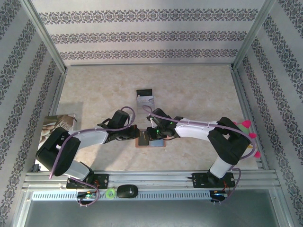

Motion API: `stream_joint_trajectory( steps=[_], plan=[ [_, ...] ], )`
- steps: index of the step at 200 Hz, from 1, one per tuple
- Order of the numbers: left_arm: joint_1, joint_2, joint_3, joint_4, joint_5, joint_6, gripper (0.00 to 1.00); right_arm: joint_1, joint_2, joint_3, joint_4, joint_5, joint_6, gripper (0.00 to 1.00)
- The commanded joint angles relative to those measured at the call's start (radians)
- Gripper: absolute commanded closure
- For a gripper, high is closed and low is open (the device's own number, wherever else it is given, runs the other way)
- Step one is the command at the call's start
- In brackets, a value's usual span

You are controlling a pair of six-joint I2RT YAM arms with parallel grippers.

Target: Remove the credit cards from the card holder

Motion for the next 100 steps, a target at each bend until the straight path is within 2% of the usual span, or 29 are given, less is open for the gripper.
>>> stream_joint_trajectory(
  steps=[1, 100],
  plan=[
    [-0.003, -0.016, -0.015, -0.018, -0.023, -0.010, 0.97, -0.013, 0.022, 0.002, 0.027, -0.026, 0.021, 0.77],
    [0.001, 0.027, 0.003, -0.145, -0.066, 0.049, 1.00, -0.035, 0.042, -0.017, 0.014, -0.015, 0.032, 0.78]
  ],
)
